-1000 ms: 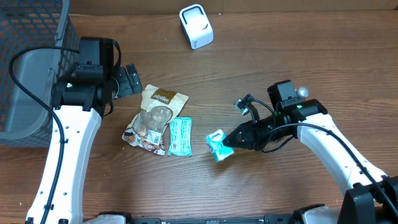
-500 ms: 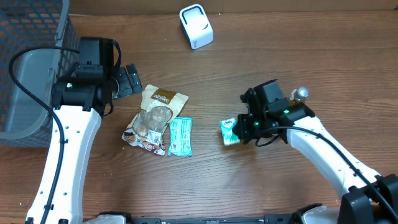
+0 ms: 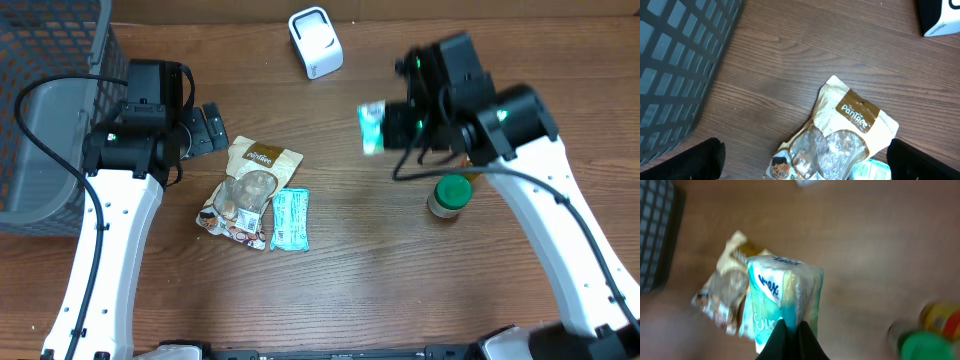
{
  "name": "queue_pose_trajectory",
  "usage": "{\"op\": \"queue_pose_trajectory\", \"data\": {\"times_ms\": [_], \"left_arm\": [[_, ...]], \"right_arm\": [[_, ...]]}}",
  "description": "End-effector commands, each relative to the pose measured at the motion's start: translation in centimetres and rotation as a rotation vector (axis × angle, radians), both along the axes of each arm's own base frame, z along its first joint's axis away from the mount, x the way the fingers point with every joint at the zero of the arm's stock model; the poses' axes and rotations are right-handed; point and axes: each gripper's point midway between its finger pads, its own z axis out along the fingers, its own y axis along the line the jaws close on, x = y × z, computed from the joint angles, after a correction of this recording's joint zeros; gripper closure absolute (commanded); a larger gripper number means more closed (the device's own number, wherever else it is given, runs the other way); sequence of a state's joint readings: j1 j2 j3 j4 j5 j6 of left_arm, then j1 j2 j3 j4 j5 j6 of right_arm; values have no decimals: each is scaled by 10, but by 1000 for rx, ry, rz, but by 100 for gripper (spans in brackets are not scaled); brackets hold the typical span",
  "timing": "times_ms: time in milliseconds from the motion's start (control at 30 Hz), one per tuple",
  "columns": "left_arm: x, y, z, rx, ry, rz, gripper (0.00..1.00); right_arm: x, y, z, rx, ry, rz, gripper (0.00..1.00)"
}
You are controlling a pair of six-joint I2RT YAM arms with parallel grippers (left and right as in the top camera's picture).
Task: Scan the item barcode
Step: 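Carry the Kleenex pack up to the white scanner with the right gripper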
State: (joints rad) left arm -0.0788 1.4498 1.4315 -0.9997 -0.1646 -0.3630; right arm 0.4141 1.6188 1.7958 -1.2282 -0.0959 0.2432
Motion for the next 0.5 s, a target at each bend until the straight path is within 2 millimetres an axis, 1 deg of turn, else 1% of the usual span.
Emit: {"op": "queue_pose_trajectory", "data": {"times_ms": [0, 167, 233, 367, 467], "left_arm": [[2, 0, 6, -2, -17, -1, 0], [2, 0, 6, -2, -17, -1, 0], [2, 0, 6, -2, -17, -1, 0], [2, 0, 6, -2, -17, -1, 0], [2, 0, 6, -2, -17, -1, 0]], "right_arm": [[33, -1, 5, -119, -102, 12, 96], [78, 4, 0, -211, -240, -18, 96], [93, 12, -5, -242, -282, 6, 96], [114, 32, -14, -295, -357, 71, 96], [130, 42, -21, -373, -422, 81, 96]]}}
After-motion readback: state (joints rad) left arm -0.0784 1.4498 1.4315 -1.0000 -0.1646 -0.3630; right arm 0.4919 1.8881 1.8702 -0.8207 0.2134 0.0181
